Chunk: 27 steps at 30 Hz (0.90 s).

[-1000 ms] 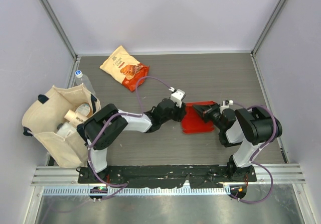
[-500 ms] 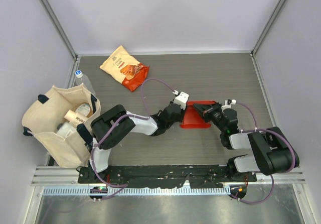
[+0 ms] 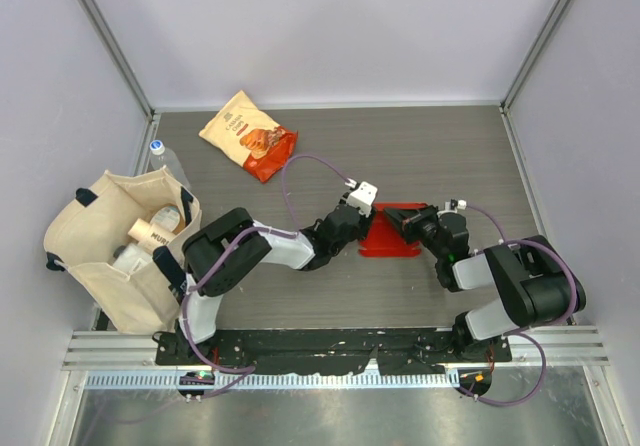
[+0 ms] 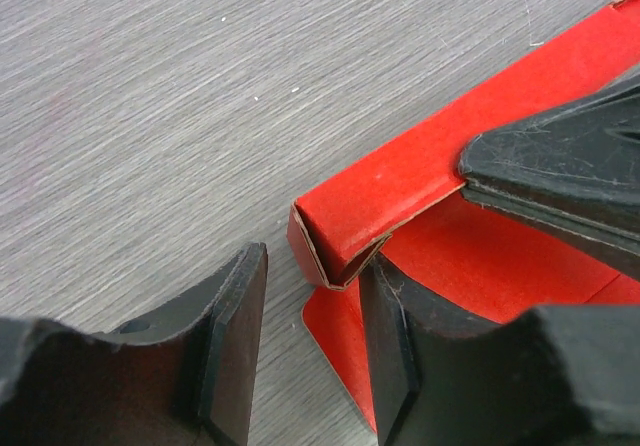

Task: Fold the paper box

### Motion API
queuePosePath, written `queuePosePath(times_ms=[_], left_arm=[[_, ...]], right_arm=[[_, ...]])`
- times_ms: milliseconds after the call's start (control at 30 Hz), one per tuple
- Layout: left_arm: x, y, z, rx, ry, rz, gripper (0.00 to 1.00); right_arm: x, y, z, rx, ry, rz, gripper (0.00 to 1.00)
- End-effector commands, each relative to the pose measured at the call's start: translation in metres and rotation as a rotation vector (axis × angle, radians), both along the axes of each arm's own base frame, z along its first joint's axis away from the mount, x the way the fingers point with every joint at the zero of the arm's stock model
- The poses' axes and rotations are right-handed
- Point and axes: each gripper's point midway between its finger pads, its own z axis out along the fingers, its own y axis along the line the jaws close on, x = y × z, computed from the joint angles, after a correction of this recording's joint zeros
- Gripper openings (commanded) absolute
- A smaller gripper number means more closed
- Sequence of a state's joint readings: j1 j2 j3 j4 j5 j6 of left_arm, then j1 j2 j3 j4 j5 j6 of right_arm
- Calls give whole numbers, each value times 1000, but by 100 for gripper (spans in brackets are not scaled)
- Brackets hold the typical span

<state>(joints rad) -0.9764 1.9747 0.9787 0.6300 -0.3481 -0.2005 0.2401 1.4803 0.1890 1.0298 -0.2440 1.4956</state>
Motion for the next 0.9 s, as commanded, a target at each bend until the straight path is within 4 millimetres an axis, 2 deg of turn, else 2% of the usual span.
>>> queuePosePath(times_ms=[0, 133, 167, 200, 333, 367, 400, 433, 467, 533, 600, 633, 700, 733, 800, 833, 867], left_arm=[[19, -6, 24, -70, -112, 24, 46], [27, -8, 23, -82, -143, 53, 46], [31, -10, 26, -94, -153, 68, 43], [34, -9, 19, -87, -149, 86, 41], [52, -5, 23, -118, -164, 212, 15], [55, 2, 16, -89, -139, 269, 0], [58, 8, 14, -73, -123, 322, 0], [66, 6, 25, -95, -115, 379, 0], [63, 14, 13, -46, -56, 419, 0], [66, 21, 16, -47, -49, 500, 0], [65, 32, 11, -15, -45, 572, 0], [67, 31, 14, -11, -45, 595, 0], [65, 40, 7, 32, -29, 641, 0], [68, 38, 9, 28, -29, 649, 0], [65, 42, 0, 59, -7, 676, 0], [68, 42, 4, 56, -16, 700, 0], [67, 44, 2, 70, -13, 708, 0]], right_arm=[[2, 1, -9, -1, 45, -7, 1], [3, 2, -14, 27, 82, -15, 1], [4, 3, -15, 33, 89, -16, 1], [5, 3, -16, 52, 102, -22, 1], [8, 4, -24, 98, 144, -37, 1], [8, 5, -25, 106, 148, -40, 1], [9, 5, -25, 114, 150, -44, 1], [10, 5, -24, 132, 148, -55, 1], [9, 8, -26, 136, 156, -53, 1], [10, 10, -21, 155, 143, -65, 1], [10, 14, -18, 157, 133, -77, 1], [9, 15, -19, 157, 147, -85, 1], [10, 19, -10, 152, 129, -100, 1], [9, 19, -15, 136, 155, -110, 1], [11, 18, -5, 134, 141, -135, 1], [9, 16, -11, 117, 169, -147, 1], [11, 15, -8, 117, 167, -156, 1]])
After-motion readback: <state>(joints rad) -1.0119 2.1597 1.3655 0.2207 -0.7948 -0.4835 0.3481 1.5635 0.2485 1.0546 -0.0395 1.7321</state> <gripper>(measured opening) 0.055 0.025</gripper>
